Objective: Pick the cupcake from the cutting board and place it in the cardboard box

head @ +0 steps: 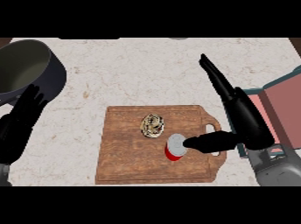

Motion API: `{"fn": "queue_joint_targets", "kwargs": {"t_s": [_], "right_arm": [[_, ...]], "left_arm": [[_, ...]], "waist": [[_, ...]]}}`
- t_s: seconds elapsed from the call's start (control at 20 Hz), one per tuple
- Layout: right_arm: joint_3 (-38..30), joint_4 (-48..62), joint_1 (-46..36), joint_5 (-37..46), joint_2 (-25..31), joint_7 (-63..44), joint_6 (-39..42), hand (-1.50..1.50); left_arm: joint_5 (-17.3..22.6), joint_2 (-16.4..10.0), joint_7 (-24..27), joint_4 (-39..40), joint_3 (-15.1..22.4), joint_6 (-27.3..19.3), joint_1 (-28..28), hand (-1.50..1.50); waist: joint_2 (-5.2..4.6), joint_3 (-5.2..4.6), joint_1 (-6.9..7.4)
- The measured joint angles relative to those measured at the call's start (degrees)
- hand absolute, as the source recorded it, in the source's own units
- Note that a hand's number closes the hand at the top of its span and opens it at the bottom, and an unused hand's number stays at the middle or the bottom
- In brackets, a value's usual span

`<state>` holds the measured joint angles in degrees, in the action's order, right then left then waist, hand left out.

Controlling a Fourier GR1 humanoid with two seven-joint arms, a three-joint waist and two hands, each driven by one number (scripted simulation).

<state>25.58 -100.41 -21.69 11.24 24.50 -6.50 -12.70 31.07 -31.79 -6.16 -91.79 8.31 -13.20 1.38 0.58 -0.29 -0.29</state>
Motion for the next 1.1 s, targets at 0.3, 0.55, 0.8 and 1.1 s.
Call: {"fn": "queue_joint_targets", "kwargs": {"t_s": [0.3,0.55,0.8,1.1], "right_arm": [[7.2,-3.0,-7.1,7.4,5.3,-20.1,11.4,-1.5],[11.3,-0.9,-16.0,7.4,0.8,-36.6,21.8,-1.5],[12.1,2.5,-21.4,4.8,-7.4,-48.4,27.9,-1.5],[10.7,5.9,-22.3,2.9,-11.5,-51.1,30.3,-1.5]], "left_arm": [[0.2,0.0,-0.3,0.3,-0.4,0.8,0.1,0.0],[-0.4,0.4,-0.9,0.6,-0.3,0.9,1.6,0.0],[-0.5,0.7,-0.5,0.6,-1.3,2.3,0.8,0.0],[-0.6,0.5,-2.7,-1.1,-3.0,2.8,0.3,0.0]], "waist": [[0.1,-0.07,0.23],[-0.26,0.03,0.96],[-0.4,0.14,0.98],[-0.43,0.23,0.72]]}}
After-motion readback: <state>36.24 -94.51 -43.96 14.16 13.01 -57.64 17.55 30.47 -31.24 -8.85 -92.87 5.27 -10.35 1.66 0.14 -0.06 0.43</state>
